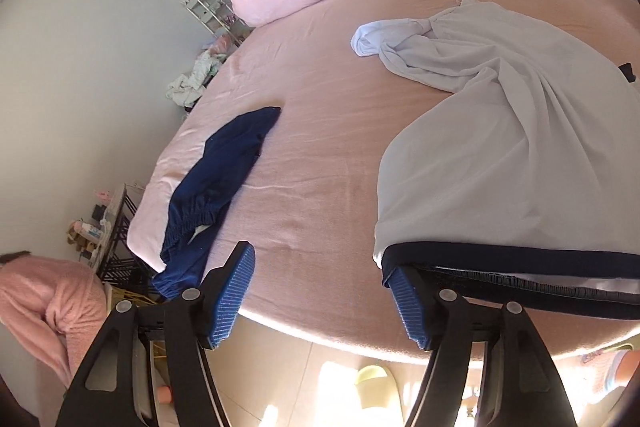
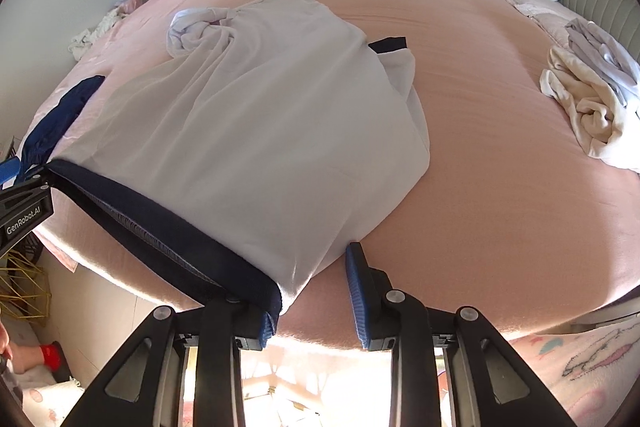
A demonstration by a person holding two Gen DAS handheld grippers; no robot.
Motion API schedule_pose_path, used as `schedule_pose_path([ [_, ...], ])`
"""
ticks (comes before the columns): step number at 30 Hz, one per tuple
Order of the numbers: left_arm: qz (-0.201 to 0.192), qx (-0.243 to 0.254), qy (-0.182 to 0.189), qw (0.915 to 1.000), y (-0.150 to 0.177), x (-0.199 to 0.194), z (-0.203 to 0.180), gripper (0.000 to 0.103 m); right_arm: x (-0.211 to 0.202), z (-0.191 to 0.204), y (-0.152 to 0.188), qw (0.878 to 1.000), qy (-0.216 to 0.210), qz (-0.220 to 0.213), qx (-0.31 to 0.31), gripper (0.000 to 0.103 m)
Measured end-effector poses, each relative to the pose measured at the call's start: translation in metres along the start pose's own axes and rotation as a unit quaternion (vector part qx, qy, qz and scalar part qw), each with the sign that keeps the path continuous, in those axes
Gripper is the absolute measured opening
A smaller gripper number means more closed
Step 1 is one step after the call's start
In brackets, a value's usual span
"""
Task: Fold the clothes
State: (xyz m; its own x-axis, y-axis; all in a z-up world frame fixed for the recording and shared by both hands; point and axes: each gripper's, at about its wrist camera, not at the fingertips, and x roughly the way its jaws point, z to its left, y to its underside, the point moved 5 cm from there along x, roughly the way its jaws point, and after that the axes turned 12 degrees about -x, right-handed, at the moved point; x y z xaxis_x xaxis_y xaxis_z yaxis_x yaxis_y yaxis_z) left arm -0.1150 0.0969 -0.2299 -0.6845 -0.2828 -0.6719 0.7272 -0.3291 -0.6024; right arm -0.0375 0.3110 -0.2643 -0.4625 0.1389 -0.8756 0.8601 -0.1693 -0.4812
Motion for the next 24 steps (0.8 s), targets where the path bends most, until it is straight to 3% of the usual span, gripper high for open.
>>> schedule_pose_path([
  [4,0.009,0.011,0.017,0.9997,0.01,0.0,0.001,0.066,0.001,0.005,-0.001,1.0,0.014,0.004,-0.02,0.028],
  [10,0.012,0.04,0.031,0.9986,0.028,-0.005,-0.009,0.066,0.001,-0.015,0.003,1.0,0.007,0.01,0.01,0.028],
  [13,0.009,0.056,0.041,0.9976,0.035,-0.012,-0.016,0.066,-0.003,-0.024,0.005,0.999,0.03,0.011,0.012,0.029],
  [16,0.015,0.059,0.052,0.9968,0.038,-0.016,-0.021,0.066,-0.005,-0.032,0.009,0.998,0.063,0.012,0.013,0.036],
  [24,0.044,0.056,0.073,0.9948,0.054,-0.012,-0.017,0.066,-0.006,-0.033,0.014,0.998,0.054,0.016,0.017,0.036],
])
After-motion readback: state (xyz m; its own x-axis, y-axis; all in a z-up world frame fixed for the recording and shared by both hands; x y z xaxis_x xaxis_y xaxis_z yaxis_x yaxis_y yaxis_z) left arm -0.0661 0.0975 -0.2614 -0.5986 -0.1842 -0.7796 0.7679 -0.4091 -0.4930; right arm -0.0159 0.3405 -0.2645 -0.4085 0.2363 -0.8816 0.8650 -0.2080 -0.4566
